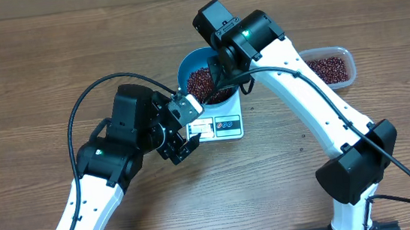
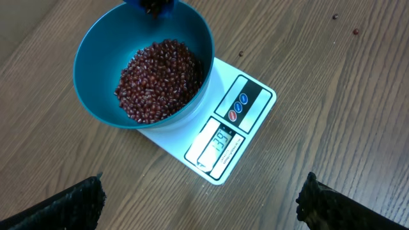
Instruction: Scoop item into bowl and weigh 150g on scale
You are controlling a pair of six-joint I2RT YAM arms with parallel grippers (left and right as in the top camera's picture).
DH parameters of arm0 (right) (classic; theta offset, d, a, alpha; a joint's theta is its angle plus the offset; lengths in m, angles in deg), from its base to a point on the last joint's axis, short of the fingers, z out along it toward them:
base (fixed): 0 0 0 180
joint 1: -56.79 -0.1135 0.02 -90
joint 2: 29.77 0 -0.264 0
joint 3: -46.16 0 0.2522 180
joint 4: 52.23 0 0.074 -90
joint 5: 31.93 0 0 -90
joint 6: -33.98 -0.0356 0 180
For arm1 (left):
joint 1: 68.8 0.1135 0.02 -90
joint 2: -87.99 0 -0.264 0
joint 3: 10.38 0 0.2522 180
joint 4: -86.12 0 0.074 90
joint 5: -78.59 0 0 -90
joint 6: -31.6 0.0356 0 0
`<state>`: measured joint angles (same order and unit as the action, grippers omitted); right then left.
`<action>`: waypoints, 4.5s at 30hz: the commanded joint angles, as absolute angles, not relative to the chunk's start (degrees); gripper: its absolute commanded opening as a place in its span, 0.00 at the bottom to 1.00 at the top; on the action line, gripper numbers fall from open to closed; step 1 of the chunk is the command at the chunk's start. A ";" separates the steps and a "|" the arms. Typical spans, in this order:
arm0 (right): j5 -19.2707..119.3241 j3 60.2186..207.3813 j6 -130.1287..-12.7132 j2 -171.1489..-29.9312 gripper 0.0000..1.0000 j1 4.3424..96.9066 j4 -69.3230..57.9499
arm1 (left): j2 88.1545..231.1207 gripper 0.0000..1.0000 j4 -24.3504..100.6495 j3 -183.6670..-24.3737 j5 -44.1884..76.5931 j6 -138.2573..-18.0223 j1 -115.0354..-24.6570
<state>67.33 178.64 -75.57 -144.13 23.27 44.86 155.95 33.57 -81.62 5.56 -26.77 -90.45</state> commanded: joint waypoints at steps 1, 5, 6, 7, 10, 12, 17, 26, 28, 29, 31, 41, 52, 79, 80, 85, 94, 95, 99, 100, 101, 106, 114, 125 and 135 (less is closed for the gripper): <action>68.14 180.32 -76.62 -142.39 0.04 23.05 44.70 | 156.13 1.00 33.59 -83.17 6.02 -27.75 -90.18; 68.11 180.32 -76.86 -142.39 0.04 23.05 44.70 | 156.13 1.00 33.59 -83.17 6.04 -27.75 -90.18; 68.11 180.32 -76.86 -142.39 0.04 23.05 44.73 | 156.15 0.99 33.59 -83.17 6.02 -27.75 -90.18; 68.11 180.32 -76.86 -142.39 0.04 23.05 44.73 | 156.15 0.99 33.59 -83.17 6.02 -27.75 -90.18; 68.11 180.32 -76.86 -142.39 0.04 23.03 44.77 | 156.15 0.99 33.59 -83.17 6.04 -27.75 -90.18; 68.11 180.32 -76.86 -142.39 0.04 23.03 44.77 | 156.13 1.00 33.59 -83.17 6.02 -27.75 -90.18; 68.11 180.32 -76.89 -142.39 0.04 23.05 44.75 | 156.15 1.00 33.59 -83.17 6.02 -27.75 -90.18; 67.46 180.32 -76.99 -142.39 0.04 22.99 44.81 | 156.15 1.00 33.59 -83.17 6.02 -27.75 -90.18; 67.55 180.32 -76.95 -142.39 0.04 22.68 45.23 | 156.15 1.00 33.59 -83.17 6.04 -27.75 -90.18; 67.70 180.30 -76.86 -142.39 0.04 22.53 45.40 | 156.13 1.00 33.59 -83.17 6.02 -27.75 -90.18; 67.72 180.28 -77.04 -142.39 0.04 22.51 45.36 | 156.15 1.00 33.59 -83.17 6.04 -27.75 -90.18; 68.75 180.28 -77.06 -142.39 0.04 22.29 45.51 | 156.15 0.99 33.59 -83.17 6.02 -27.75 -90.18; 69.56 180.28 -77.04 -142.39 0.04 22.24 46.23 | 156.15 1.00 33.59 -83.17 6.02 -27.75 -90.18; 70.93 180.26 -76.84 -142.39 0.04 22.02 46.67 | 156.13 0.99 33.59 -83.17 6.02 -27.75 -90.18; 70.87 180.26 -76.89 -142.39 0.04 22.05 46.65 | 156.15 1.00 33.59 -83.17 6.02 -27.75 -90.18; 71.04 180.26 -76.84 -142.39 0.04 21.87 46.50 | 156.15 1.00 33.59 -83.17 6.04 -27.75 -90.18; 70.87 180.26 -77.04 -142.39 0.04 21.98 46.43 | 156.15 0.99 33.59 -83.17 6.04 -27.75 -90.18; 70.63 180.28 -77.02 -142.39 0.04 21.98 46.43 | 156.13 1.00 33.59 -83.17 6.02 -27.75 -90.18; 71.11 180.28 -76.19 -142.39 0.04 21.98 46.48 | 156.13 1.00 33.59 -83.17 6.02 -27.75 -90.18; 71.04 180.28 -76.19 -142.39 0.04 21.98 46.43 | 156.15 1.00 33.59 -83.17 6.02 -27.75 -90.18; 70.87 180.28 -76.19 -142.39 0.04 21.98 46.43 | 156.13 1.00 33.59 -83.17 6.04 -27.75 -90.18; 71.54 180.28 -75.75 -142.39 0.04 21.81 46.50 | 156.15 0.99 33.59 -83.17 6.04 -27.75 -90.18; 72.18 180.28 -75.51 -142.39 0.04 21.11 46.48 | 156.15 0.99 33.59 -83.17 6.02 -27.75 -90.18; 71.98 180.28 -75.55 -142.39 0.04 21.17 46.48 | 156.15 0.99 33.59 -83.17 6.04 -27.75 -90.18; 72.00 180.28 -75.53 -142.39 0.04 21.17 46.43 | 156.13 0.99 33.59 -83.17 6.02 -27.75 -90.18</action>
